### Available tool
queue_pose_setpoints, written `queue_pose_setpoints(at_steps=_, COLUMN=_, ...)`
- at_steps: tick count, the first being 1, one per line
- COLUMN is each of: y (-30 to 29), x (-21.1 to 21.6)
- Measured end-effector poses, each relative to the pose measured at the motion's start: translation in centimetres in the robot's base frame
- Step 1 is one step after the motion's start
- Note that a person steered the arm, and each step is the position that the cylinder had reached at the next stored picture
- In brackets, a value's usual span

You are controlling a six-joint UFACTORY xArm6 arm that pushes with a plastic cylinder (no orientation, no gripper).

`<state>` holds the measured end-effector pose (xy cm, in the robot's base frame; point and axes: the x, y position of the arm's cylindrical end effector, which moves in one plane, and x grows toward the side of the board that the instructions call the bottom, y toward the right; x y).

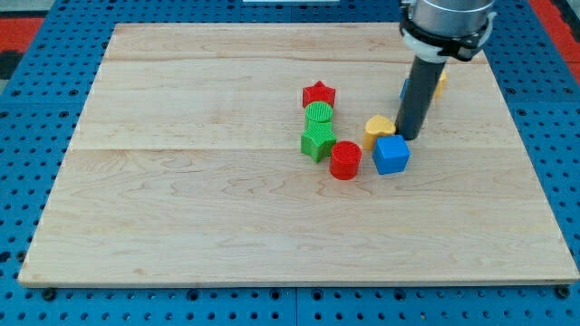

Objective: Nudge the blue triangle towards left

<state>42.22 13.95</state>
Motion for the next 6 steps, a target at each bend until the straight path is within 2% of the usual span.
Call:
queue_pose_setpoints(at_steps=1, y=0.4, x=0.0)
queue_pose_setpoints(at_steps=3, y=6.6, x=-3.2)
queue_pose_setpoints(at_steps=6, y=0.1, x=-4.0)
